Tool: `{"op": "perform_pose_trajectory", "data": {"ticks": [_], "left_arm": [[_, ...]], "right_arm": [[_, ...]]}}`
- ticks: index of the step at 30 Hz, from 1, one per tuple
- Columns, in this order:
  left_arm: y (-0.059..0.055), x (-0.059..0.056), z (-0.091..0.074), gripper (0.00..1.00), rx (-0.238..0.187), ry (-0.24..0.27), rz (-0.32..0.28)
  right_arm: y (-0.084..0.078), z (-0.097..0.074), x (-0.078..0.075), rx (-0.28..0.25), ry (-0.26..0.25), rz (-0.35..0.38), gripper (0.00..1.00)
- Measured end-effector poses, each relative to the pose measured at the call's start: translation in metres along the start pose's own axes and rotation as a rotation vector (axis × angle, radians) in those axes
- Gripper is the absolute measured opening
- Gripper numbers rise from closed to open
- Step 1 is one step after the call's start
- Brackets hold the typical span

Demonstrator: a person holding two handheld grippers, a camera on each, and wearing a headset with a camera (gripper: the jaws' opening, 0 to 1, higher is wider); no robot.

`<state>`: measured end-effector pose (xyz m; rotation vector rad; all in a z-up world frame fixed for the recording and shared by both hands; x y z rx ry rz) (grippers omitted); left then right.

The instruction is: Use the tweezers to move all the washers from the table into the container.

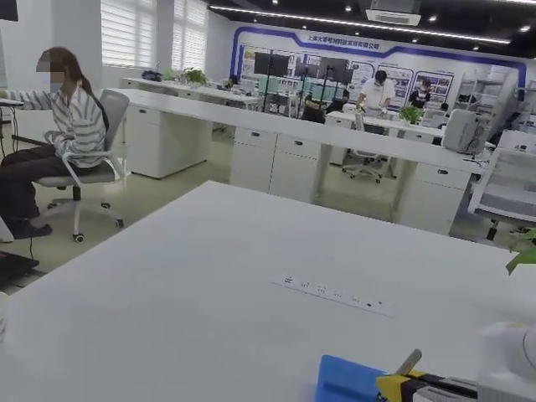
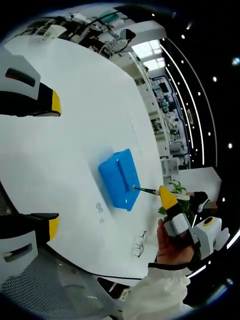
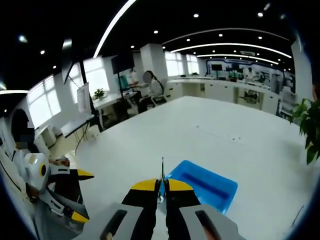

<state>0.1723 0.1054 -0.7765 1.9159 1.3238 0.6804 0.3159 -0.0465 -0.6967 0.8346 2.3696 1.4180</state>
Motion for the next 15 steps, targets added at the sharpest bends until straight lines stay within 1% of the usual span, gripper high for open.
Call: {"op": "perform_pose_trajectory", "data": {"ticks": [4,5,10,15], "left_arm": [[-0.001,0.000,0.001,0.80,0.012,0.003,0.005],[-0.002,0.000,0.001,0.80,0.013,0.004,0.006],[-0.003,0.001,0.001,0.80,0.021,0.010,0.005],[-0.004,0.003,0.003,0.80,0.029,0.022,0.005]], "right_arm": [[0.000,0.005,-0.006,0.000,-0.012,0.011,0.01],[-0.001,0.008,-0.008,0.007,-0.012,0.009,0.01],[-0.005,0.018,-0.012,0.029,-0.007,-0.008,0.01],[-0.006,0.027,-0.017,0.044,-0.013,-0.041,0.01]]}}
Point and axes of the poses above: the centre of the closed fingertips' face, and the gripper's own axes: z roughly forward along the fingers, x roughly to its left, y roughly out of its top, the point moved 5 cm from there along -z, roughly backward along the fingers, and after that the axes turned 5 degrees about -z, right-handed, at the moved point
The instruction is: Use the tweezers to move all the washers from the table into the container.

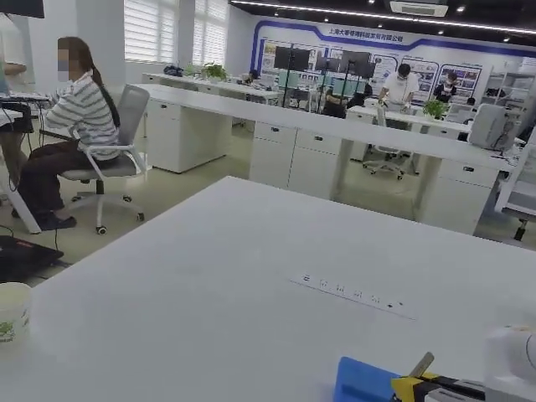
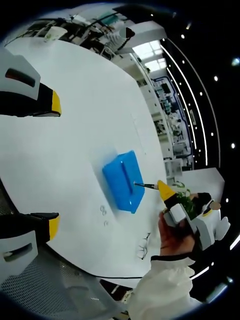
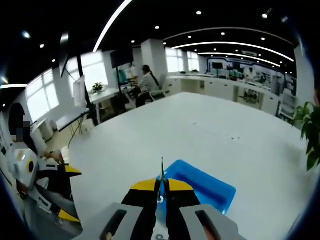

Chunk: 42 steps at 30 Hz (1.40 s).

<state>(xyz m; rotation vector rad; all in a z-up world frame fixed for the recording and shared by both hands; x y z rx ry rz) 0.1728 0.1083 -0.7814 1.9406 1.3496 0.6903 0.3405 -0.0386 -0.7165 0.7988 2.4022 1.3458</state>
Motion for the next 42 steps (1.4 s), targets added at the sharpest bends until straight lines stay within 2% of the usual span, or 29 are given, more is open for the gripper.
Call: {"op": "perform_pose_trajectory", "data": {"ticks": [9,10,11,23,29,33,42], "left_arm": [[0.001,-0.001,0.000,0.80,-0.016,-0.007,0.000],[0.000,-0.001,0.001,0.80,-0.010,0.000,0.003],[-0.003,0.000,0.002,0.80,0.015,0.009,0.007],[-0.010,0.000,0.006,0.80,0.069,0.020,0.023],[-0.011,0.001,0.006,0.80,0.083,0.021,0.026],[-0.012,0.001,0.006,0.80,0.091,0.024,0.026],[-0.014,0.001,0.006,0.80,0.104,0.031,0.035]], "right_arm": [[-0.011,0.017,-0.010,0.038,0.004,-0.012,0.02],[-0.013,0.019,-0.011,0.041,0.004,-0.013,0.02],[-0.014,0.021,-0.012,0.045,0.004,-0.016,0.02],[-0.031,0.040,-0.027,0.054,-0.004,0.004,0.02],[-0.040,0.047,-0.030,0.054,0.002,0.022,0.02],[-0.042,0.051,-0.032,0.055,-0.013,-0.015,0.02],[-0.048,0.057,-0.033,0.065,-0.008,-0.003,0.02]]}}
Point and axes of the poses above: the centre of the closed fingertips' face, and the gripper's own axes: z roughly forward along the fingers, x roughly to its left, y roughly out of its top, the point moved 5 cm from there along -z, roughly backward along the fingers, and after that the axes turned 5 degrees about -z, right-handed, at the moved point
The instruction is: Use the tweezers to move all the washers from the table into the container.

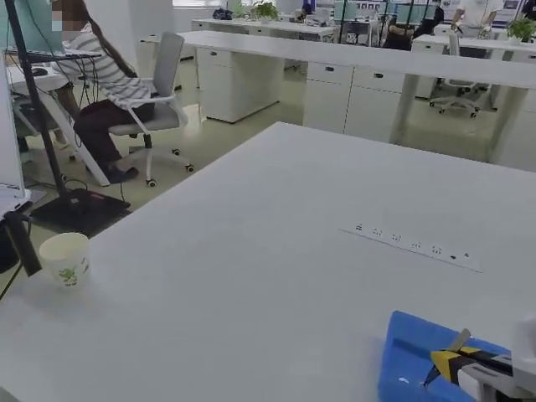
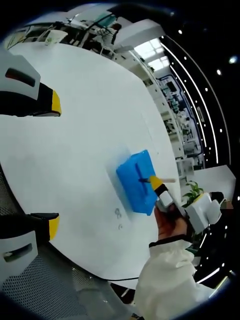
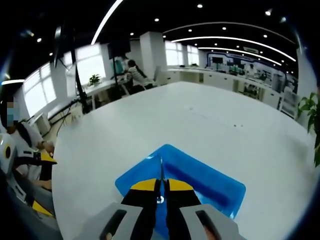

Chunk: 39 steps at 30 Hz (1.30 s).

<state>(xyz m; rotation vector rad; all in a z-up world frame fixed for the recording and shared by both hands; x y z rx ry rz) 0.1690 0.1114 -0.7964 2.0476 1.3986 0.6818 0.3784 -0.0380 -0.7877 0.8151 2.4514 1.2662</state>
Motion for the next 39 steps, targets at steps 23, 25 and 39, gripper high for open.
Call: {"op": "perform_pose_trajectory", "data": {"ticks": [23,25,39], "left_arm": [[0.002,-0.001,-0.002,0.82,-0.018,-0.007,-0.016],[0.003,-0.001,-0.002,0.82,-0.022,-0.013,-0.017],[0.008,-0.005,-0.003,0.87,-0.062,-0.040,-0.018]], "right_arm": [[-0.004,0.002,0.010,0.010,-0.011,-0.025,0.03],[-0.005,0.002,0.010,0.013,-0.008,-0.024,0.03],[0.014,-0.019,0.012,-0.034,-0.027,-0.033,0.03]]}}
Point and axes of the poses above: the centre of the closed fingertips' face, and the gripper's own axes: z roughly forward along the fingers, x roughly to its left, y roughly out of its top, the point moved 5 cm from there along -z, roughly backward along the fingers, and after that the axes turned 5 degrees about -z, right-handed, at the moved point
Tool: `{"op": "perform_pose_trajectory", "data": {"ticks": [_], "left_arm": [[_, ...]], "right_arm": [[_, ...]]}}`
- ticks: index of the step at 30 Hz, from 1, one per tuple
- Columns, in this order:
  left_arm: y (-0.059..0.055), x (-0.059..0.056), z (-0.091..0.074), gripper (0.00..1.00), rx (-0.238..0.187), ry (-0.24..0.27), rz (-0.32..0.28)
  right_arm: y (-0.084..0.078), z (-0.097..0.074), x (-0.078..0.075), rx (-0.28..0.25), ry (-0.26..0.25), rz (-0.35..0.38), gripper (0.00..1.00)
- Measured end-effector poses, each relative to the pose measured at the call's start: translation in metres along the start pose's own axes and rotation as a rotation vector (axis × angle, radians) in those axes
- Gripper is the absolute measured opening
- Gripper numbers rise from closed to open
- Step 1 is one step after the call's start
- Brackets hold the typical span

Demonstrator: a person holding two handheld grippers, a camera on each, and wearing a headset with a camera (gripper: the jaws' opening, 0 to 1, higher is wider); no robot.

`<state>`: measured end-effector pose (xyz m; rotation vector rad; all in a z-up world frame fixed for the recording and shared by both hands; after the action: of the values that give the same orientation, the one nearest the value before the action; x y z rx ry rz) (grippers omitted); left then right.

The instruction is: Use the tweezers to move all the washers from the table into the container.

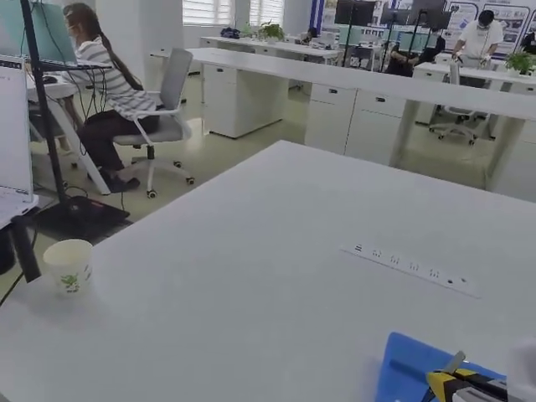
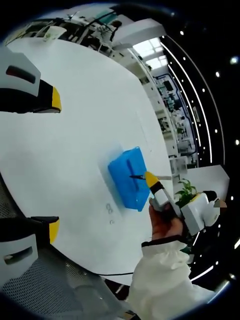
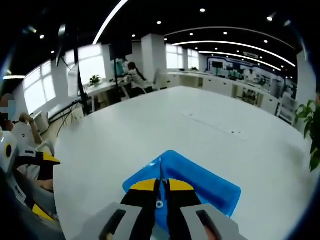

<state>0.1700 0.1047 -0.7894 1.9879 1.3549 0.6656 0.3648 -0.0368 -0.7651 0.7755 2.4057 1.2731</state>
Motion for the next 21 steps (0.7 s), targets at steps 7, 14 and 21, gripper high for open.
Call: {"op": "perform_pose_trajectory", "data": {"ticks": [7,14,21], "left_arm": [[0.001,-0.001,0.000,0.88,-0.008,-0.008,0.009],[0.004,-0.003,-0.001,0.88,-0.022,-0.022,0.020],[0.009,-0.006,-0.002,0.90,-0.062,-0.040,0.012]], "right_arm": [[0.011,-0.019,0.005,-0.046,-0.016,0.001,0.03],[0.018,-0.042,0.015,-0.099,-0.034,0.000,0.03],[0.013,-0.062,0.025,-0.122,-0.028,-0.006,0.03]]}}
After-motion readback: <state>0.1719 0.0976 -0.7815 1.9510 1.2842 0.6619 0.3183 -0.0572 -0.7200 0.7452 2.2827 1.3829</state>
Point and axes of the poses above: the centre of the closed fingertips' face, and the gripper's own axes: z roughly forward along the fingers, x roughly to its left, y roughly out of its top, the point moved 5 cm from there along -z, roughly backward along the fingers, and after that the axes turned 5 degrees about -z, right-handed, at the moved point
